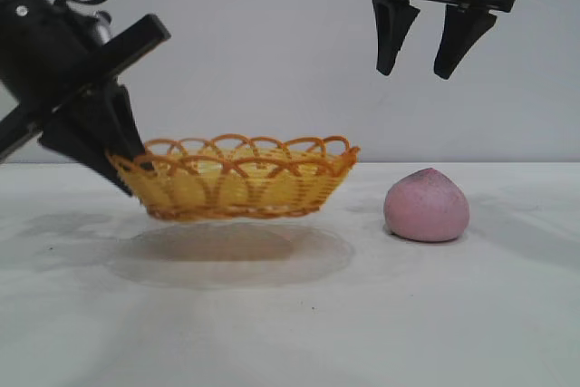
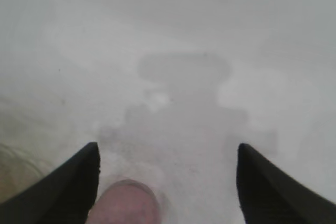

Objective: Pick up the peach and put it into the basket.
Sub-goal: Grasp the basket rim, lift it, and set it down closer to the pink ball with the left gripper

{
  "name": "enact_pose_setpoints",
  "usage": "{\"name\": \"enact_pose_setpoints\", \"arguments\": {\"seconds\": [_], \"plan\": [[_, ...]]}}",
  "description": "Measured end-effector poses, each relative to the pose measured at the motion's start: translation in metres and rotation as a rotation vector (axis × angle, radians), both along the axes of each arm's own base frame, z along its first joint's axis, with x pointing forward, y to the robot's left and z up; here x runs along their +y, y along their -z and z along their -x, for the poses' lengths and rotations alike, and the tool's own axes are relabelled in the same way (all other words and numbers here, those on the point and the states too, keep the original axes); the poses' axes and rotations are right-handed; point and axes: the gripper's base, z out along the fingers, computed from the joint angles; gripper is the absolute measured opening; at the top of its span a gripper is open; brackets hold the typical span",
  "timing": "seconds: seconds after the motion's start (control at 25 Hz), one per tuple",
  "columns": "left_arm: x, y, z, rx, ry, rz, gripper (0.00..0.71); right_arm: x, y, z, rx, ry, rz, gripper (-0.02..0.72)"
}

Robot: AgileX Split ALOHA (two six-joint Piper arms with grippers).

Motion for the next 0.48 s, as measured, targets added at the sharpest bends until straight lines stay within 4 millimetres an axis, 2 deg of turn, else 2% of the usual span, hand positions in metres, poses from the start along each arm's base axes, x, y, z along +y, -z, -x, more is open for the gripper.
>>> {"name": "enact_pose_setpoints", "arguments": {"seconds": [0.04,0.08,0.16,0.24,0.32,0.48], "plan": [[0.0002,0.0023,0.0018,0.000,-0.007,-0.003,0.000,0.0000,0.0000,0.0000,0.000,0.000,0.000,0.527],[-0.0001,0.0030,0.0023,-0.002,-0.012,-0.003,0.068,0.0000,0.0000,0.0000,0.000,-0.002,0.001,0.527],[0.0001,0.0029,0.0015,-0.007,-0.025,-0.001,0.068,0.0000,0.0000,0.0000,0.000,-0.002,0.001,0.527],[0.0007,0.0027,0.0009,-0.015,-0.029,-0.008,0.134,0.0000,0.0000,0.0000,0.000,-0.002,0.001,0.527],[0.0009,0.0027,0.0011,-0.016,-0.026,-0.011,0.127,0.0000,0.0000,0.0000,0.000,-0.002,0.001,0.527],[0.0013,0.0024,0.0019,-0.019,-0.009,-0.021,0.265,0.0000,0.0000,0.0000,0.000,-0.002,0.001,0.527]]}}
